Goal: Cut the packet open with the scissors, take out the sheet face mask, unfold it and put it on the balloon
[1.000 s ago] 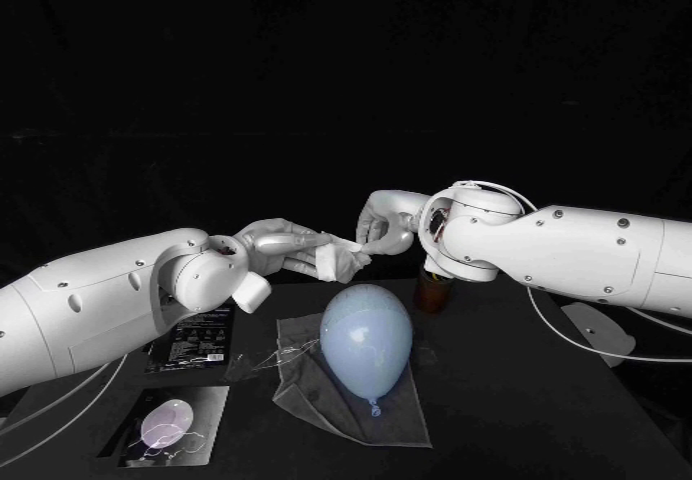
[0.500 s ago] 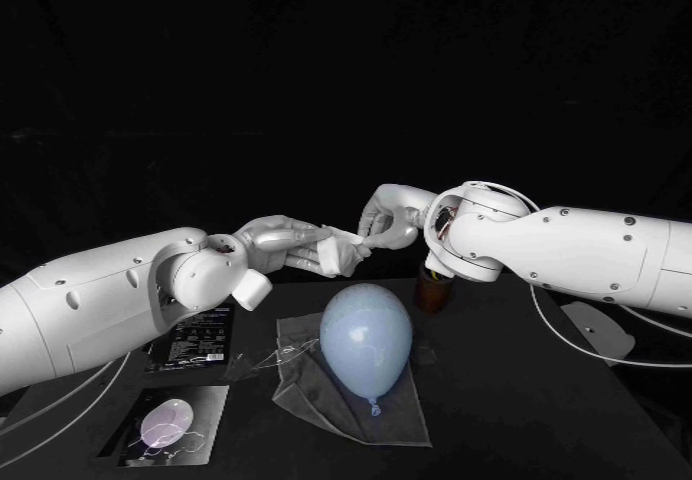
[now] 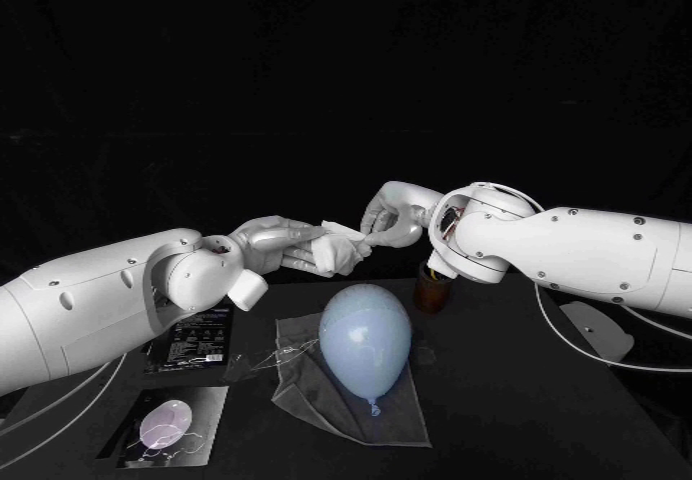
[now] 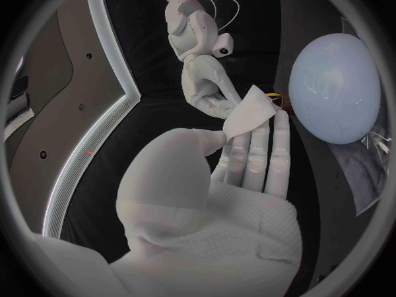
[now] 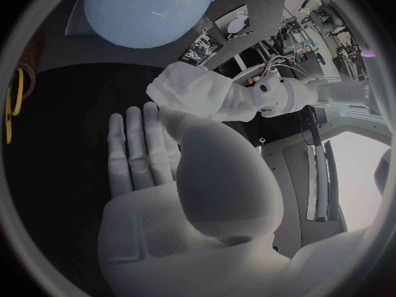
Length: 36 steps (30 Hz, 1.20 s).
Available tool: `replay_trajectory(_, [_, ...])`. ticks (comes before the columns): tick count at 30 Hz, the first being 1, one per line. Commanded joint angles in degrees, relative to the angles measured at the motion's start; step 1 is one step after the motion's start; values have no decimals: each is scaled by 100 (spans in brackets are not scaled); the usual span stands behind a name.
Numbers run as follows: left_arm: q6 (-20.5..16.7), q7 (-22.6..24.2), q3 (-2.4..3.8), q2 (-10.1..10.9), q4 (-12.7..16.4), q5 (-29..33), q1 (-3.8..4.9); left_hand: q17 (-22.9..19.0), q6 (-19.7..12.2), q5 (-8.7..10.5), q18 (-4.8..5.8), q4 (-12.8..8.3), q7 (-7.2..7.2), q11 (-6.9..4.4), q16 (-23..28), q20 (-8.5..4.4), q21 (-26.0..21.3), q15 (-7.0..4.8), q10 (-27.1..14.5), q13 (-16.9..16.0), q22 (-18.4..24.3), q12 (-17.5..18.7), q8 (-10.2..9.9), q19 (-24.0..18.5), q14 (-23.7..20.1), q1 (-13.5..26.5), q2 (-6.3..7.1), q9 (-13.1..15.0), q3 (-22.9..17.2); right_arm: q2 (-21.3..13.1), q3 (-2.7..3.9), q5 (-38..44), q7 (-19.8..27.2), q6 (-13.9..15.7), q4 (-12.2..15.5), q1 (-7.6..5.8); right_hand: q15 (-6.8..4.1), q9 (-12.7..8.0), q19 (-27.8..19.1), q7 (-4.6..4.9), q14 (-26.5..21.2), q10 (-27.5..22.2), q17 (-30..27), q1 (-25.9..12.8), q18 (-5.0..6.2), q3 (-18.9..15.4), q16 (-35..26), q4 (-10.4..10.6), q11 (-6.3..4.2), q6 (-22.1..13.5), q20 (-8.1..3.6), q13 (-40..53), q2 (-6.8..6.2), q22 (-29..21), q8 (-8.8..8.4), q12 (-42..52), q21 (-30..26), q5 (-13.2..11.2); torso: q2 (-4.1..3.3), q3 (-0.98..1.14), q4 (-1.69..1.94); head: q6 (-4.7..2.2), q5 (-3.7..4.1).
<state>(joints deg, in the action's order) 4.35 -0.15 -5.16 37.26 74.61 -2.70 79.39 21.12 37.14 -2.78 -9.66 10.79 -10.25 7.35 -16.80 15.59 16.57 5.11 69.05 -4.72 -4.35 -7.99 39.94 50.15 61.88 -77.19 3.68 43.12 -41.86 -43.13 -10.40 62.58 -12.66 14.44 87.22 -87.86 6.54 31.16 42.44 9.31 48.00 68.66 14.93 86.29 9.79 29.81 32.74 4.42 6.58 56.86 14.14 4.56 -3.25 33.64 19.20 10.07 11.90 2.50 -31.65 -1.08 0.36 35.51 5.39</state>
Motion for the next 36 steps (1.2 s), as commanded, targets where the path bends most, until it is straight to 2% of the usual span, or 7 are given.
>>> replay_trajectory(1, [-34, 84, 2, -5, -10, 62, 8, 26, -41, -2, -61, 98, -78, 9, -33, 23, -40, 15, -15, -14, 7, -23, 35, -38, -29, 134, 301, 4, 240, -16, 5, -134, 121, 39, 44, 0, 1, 4, -19, 4, 55, 11, 9, -42, 59, 37, 27, -19, -11, 29, -26, -9, 13, 12, 32, -12, 39, 26, 2, -1, -2, 1, 1])
replay_trajectory(5, [-75, 72, -10, -19, -23, 61, 8, 89, -169, -2, -65, 188, -126, 32, -78, 52, -102, 25, -52, -47, 29, -65, -24, -66, -85, 364, 852, -114, 758, -21, 7, -284, 162, 138, 75, 0, 0, 7, -21, 3, 55, 13, 9, -46, 59, 44, 28, -28, -12, 29, -27, -10, 15, 20, 34, -11, 45, 26, 3, -2, 1, -2, 3])
replay_trajectory(7, [-76, 65, -13, -25, -25, 61, 8, 109, -239, -1, -65, 175, -142, 42, -93, 58, -122, 32, -65, -59, 34, -82, -66, -74, -106, 363, 972, -162, 885, -13, 7, -351, 177, 177, 75, 0, -1, 11, -22, 3, 56, 16, 10, -50, 58, 51, 29, -38, -13, 30, -29, -10, 16, 29, 37, -10, 51, 26, 3, -3, -1, -2, 8])
replay_trajectory(17, [-17, -100, -24, -45, -28, -55, 7, 340, -718, -2, -61, 247, -165, 61, -336, 72, -249, 46, -152, -228, 35, -349, -435, -60, -240, 185, 1181, -667, 1644, 12, 8, -573, 303, 392, 150, -1, -2, 15, -24, 4, 58, 20, 11, -57, 57, 58, 31, -48, -13, 31, -31, -11, 19, 39, 40, -9, 58, 26, -1, -3, 5, -3, 13])
replay_trajectory(21, [-29, -191, -28, -46, -31, -161, 7, 577, -721, 12, -68, 308, -137, 31, -663, 59, -264, 33, -292, -449, 13, -707, -449, 54, -382, -139, 1107, -938, 2155, 2, 8, -614, 357, 482, 174, -1, -2, 18, -26, 4, 60, 22, 11, -61, 57, 64, 33, -56, -13, 31, -32, -12, 21, 47, 43, -8, 63, 26, 1, -4, 4, -6, 7])
replay_trajectory(30, [-202, -257, -32, -42, -28, -394, 7, 1161, -473, -5, -70, -331, -58, -90, -1557, -123, 30, -76, -517, -1092, -147, -1721, -473, 441, -601, -1253, 778, -1314, 2019, -27, 13, -665, 409, 517, 210, -2, -3, 22, -27, 4, 60, 24, 11, -66, 56, 68, 33, -63, -13, 31, -33, -13, 22, 55, 44, -8, 68, 26, 2, -1, -3, -12, -3])
replay_trajectory(36, [-439, -221, -32, -37, -32, -454, 7, 1322, 53, -56, 202, -1114, -56, -99, -2059, -615, 1524, -181, -644, -1365, -1215, -2295, -601, 20, -600, -1640, 526, -1778, 1864, -48, 15, -680, 415, 443, 236, -4, -3, 26, -31, 4, 58, 23, 11, -71, 55, 75, 33, -73, -13, 30, -34, -15, 23, 64, 47, -9, 74, 25, 2, -2, -3, -11, -2])
